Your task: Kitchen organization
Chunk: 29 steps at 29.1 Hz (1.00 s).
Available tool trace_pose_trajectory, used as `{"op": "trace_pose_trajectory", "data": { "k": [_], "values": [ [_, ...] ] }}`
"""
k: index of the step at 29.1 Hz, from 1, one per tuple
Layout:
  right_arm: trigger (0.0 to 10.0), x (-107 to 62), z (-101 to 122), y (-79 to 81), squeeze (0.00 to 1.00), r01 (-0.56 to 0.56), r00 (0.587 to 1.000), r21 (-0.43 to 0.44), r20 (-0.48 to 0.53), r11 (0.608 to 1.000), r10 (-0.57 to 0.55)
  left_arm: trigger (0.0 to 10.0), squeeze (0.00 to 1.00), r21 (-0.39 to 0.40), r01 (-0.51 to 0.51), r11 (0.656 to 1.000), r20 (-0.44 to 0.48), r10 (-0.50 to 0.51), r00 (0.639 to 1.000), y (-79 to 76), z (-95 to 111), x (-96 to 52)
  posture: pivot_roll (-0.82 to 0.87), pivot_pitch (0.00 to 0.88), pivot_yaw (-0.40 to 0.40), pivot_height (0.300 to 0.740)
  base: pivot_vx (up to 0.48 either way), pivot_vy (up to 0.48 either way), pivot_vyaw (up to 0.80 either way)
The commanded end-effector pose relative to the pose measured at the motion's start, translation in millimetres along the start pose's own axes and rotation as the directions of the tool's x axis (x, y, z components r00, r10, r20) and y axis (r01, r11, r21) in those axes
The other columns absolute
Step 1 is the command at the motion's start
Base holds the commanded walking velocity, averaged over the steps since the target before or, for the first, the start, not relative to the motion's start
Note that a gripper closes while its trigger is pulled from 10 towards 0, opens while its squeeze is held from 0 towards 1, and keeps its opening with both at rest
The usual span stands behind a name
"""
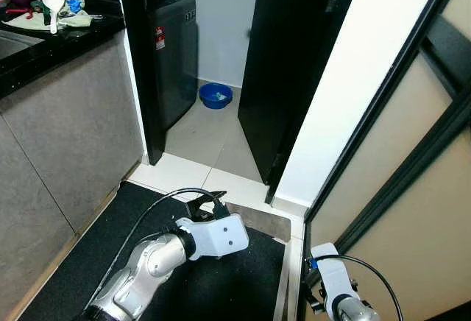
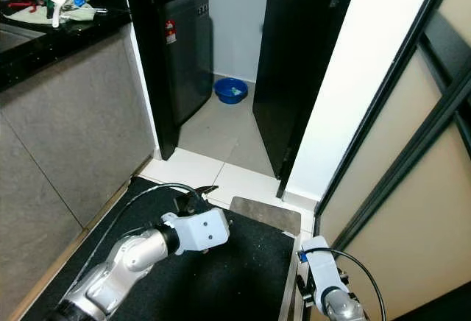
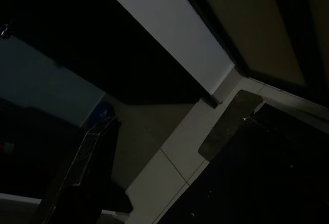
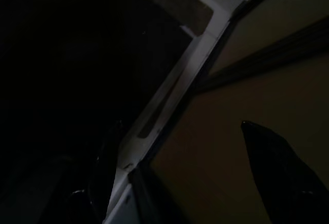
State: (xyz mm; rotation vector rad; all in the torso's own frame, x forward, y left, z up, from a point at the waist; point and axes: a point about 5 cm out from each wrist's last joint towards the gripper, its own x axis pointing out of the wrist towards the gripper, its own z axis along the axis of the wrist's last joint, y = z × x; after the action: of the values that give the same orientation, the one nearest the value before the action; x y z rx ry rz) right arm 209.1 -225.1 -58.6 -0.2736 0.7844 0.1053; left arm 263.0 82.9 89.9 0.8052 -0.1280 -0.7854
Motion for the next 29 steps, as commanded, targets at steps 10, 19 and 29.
{"op": "trace_pose_trajectory", "data": {
  "k": [10, 19, 29],
  "values": [
    [10.0, -14.3, -34, -16.7, 0.00, 0.051, 0.995, 0.099, -0.088, 0.994, -0.042, 10.0, 0.00, -0.006, 0.006, 1.000, 0.001, -0.006, 1.000, -1.8, 1, 0.1, 0.07, 0.000, -0.101, 0.740, 0.000, 0.000, 0.00],
    [10.0, -15.9, -39, -15.6, 0.00, 0.052, 0.994, 0.137, -0.103, 0.989, -0.038, 10.0, 0.00, -0.007, 0.006, 1.000, -0.002, -0.006, 1.000, -3.4, -2, -2.0, 0.07, 0.000, -0.087, 0.740, 0.000, 0.000, 0.00],
    [10.0, -19.6, -46, -20.1, 0.00, 0.062, 0.992, 0.145, -0.122, 0.988, -0.044, 10.0, 0.00, -0.007, 0.004, 1.000, -0.006, -0.004, 1.000, -4.1, -2, -3.4, 0.08, 0.000, -0.091, 0.740, 0.000, 0.000, 0.00]
  ]
}}
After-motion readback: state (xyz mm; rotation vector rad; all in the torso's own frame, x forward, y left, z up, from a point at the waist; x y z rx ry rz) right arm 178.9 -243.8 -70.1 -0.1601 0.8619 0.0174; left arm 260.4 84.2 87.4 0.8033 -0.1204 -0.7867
